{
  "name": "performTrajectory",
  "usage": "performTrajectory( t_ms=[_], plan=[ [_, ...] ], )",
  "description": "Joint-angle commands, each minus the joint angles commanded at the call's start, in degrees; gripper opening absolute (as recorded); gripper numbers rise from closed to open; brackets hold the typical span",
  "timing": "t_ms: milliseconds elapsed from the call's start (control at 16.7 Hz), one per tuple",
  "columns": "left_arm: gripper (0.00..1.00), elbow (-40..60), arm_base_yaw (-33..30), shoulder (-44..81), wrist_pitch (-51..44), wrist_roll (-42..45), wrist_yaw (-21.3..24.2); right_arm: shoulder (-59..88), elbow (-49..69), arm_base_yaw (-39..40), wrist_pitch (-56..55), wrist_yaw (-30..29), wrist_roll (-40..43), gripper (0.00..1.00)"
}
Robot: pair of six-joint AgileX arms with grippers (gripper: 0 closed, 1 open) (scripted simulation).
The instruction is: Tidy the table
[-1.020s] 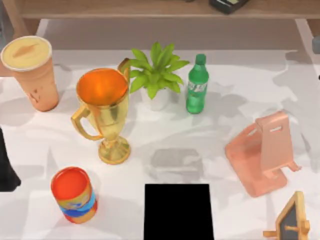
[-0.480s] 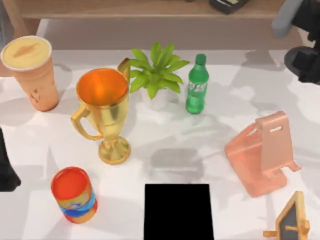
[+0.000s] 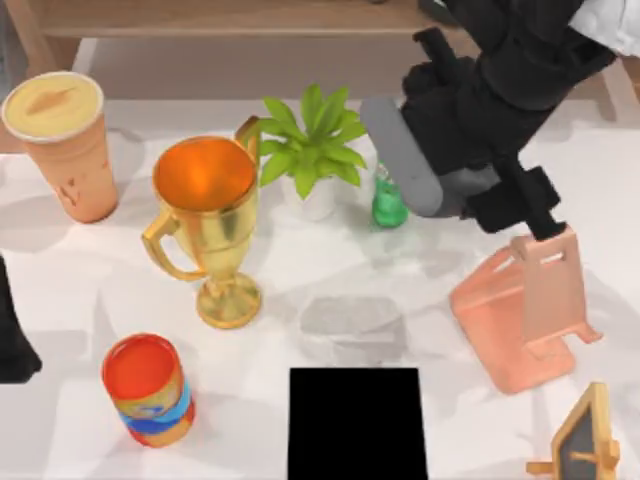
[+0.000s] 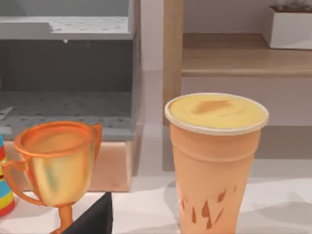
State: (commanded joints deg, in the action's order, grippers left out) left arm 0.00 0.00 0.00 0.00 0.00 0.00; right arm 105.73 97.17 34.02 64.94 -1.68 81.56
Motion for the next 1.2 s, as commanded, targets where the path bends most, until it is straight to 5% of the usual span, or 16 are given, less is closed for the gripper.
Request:
performTrajectory(
  t_ms=[540, 1200],
  plan=[
    [1.00, 0.00, 0.00, 0.00, 0.00, 0.00, 0.00, 9.64, -14.17, 18.62, -7.84, 1.71, 38.42, 0.00],
    [1.00, 0.00, 0.00, 0.00, 0.00, 0.00, 0.00, 11.38, -16.82, 20.46, -10.42, 2.00, 41.78, 0.00]
  ],
)
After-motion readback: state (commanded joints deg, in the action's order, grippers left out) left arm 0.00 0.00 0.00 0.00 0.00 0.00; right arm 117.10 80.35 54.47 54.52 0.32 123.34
